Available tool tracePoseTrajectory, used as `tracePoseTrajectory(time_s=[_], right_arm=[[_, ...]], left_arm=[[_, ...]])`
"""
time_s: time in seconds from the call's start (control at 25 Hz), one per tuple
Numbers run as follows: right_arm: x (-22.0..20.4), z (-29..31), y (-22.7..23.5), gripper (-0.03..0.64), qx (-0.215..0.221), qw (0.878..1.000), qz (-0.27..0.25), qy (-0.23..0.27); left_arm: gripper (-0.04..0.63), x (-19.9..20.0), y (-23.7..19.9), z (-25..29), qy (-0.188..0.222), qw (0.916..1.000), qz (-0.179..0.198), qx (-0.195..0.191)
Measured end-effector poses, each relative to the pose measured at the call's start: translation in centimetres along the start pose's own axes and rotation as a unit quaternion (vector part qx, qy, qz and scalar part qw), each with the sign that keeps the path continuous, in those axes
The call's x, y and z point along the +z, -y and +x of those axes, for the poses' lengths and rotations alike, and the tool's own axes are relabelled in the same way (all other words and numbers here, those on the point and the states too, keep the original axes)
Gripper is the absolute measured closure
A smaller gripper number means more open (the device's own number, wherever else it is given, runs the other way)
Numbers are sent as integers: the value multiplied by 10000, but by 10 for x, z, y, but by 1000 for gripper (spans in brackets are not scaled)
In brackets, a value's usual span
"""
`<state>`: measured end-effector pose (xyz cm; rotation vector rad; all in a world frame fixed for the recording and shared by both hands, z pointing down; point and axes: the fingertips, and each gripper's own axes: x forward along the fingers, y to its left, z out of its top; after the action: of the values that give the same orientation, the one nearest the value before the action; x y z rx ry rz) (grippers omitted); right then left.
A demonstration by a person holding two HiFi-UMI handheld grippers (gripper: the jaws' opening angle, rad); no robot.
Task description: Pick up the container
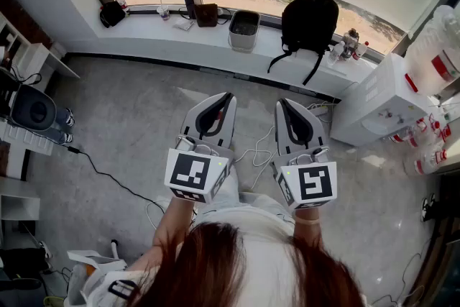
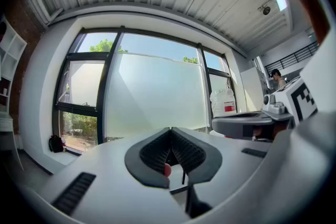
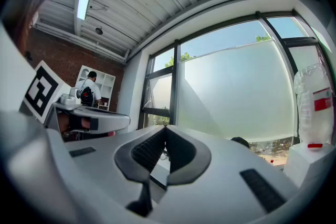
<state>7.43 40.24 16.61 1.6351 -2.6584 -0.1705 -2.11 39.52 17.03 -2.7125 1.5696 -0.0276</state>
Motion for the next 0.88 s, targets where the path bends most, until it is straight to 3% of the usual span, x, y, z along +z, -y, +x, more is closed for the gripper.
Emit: tracePoseTrajectory(time_s=[0.4,0.88], right_arm=[[-1,8,0,592,11,9992,360,145],[-15,55,13,592,-147,9977,662,-63]], left_arm=[[574,-5,-7,4,-53,9999,-116,-29],[574,-14,-45,37,-208,9995,-256,-29]])
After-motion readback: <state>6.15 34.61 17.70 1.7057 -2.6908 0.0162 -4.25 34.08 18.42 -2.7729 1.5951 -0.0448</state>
